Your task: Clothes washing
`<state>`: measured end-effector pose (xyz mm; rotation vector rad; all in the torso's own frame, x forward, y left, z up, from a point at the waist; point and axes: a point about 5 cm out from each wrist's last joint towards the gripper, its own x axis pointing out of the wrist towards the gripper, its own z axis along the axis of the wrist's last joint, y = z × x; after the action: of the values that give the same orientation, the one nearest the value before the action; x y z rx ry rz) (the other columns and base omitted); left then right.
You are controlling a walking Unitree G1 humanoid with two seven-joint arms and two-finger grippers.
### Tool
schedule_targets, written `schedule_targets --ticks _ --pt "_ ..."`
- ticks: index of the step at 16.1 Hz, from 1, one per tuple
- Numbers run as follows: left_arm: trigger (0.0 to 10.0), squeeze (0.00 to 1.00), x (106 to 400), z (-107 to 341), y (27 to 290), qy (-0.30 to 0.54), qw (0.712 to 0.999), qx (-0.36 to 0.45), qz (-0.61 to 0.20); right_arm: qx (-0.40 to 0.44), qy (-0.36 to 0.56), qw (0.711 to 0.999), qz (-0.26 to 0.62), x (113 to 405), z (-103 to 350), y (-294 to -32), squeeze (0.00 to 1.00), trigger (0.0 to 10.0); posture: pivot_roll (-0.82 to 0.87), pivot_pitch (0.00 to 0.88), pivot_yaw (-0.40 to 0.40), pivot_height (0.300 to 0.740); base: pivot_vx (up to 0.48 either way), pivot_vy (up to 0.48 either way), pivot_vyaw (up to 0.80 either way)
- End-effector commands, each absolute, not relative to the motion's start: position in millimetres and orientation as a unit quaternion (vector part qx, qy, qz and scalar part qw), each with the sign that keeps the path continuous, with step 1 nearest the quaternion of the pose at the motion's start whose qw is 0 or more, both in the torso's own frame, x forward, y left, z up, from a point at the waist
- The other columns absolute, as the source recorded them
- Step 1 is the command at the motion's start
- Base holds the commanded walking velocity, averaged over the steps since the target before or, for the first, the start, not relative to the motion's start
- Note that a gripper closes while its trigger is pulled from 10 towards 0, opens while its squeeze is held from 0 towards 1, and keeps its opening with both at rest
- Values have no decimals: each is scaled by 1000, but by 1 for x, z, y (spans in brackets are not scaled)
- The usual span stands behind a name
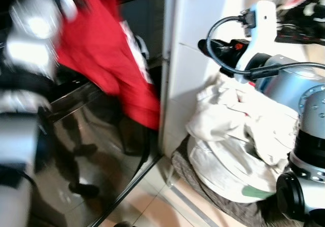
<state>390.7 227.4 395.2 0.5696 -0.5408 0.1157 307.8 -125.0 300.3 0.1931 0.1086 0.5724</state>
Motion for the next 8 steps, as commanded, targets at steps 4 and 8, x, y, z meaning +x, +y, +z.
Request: schedule_targets --ticks 4,8 --pt "0 0 390 428 219 -310 864 376 124 73 1 953 295 301 311 -117 0 10000 -77 0 47 740 0 0 0" --pt "10000 0 415 345 239 -68 869 476 117 44 20 950 309 296 298 -106 0 10000 -86 0 52 740 0 0 0"
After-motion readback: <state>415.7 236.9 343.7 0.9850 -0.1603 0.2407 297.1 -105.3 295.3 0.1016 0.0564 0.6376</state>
